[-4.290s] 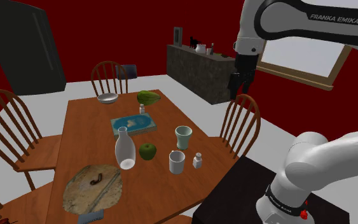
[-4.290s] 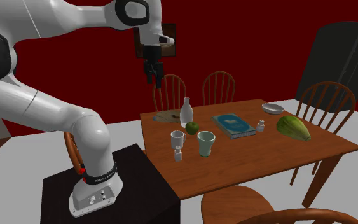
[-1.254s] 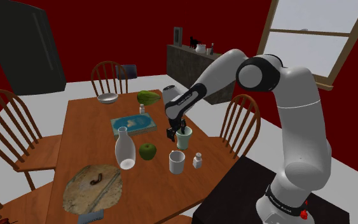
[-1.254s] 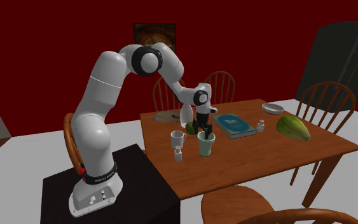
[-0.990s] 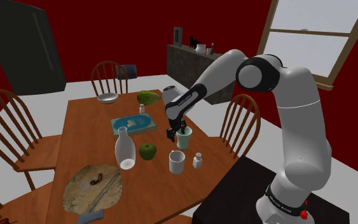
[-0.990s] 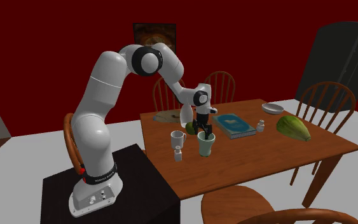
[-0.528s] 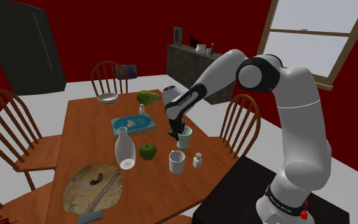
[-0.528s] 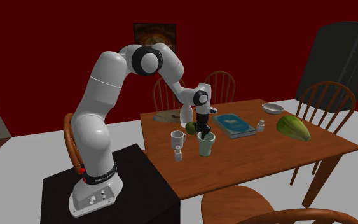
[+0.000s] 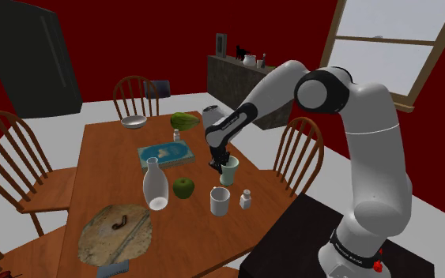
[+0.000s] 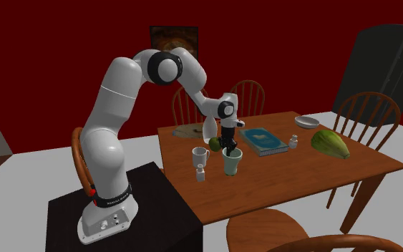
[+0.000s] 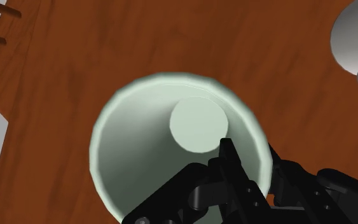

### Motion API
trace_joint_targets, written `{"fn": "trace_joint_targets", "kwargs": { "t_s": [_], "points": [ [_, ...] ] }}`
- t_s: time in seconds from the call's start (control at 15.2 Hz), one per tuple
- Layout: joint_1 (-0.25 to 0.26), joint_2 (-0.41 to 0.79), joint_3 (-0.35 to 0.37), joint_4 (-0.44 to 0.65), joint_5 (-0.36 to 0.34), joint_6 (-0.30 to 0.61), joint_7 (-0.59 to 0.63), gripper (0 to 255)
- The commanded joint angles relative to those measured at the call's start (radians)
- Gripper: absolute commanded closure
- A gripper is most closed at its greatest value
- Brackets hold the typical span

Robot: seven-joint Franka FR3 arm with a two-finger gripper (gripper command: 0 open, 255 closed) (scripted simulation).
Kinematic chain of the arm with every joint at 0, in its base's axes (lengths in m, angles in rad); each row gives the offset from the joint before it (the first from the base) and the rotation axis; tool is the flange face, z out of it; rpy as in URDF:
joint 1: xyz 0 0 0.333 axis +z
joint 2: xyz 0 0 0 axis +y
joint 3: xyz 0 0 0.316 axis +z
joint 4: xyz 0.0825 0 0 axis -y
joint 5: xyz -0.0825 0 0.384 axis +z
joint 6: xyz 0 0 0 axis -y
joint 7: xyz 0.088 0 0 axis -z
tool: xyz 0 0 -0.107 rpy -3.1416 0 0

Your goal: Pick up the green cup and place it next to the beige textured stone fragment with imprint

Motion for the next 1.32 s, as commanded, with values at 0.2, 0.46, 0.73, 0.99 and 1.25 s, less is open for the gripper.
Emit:
{"fn": "trace_joint_targets", "kwargs": {
  "t_s": [0.2, 0.46, 0.73, 0.99, 1.25],
  "points": [
    [-0.001, -0.046, 0.003, 0.005, 0.007, -0.05, -0.01, 255],
    [-0.002, -0.08, 0.005, 0.012, 0.012, -0.091, -0.018, 255],
    [-0.002, -0.112, 0.007, 0.023, 0.017, -0.133, -0.025, 255],
    [-0.002, -0.141, 0.008, 0.037, 0.021, -0.176, -0.033, 255],
    [-0.002, -0.168, 0.01, 0.055, 0.025, -0.221, -0.04, 255]
  ]
}}
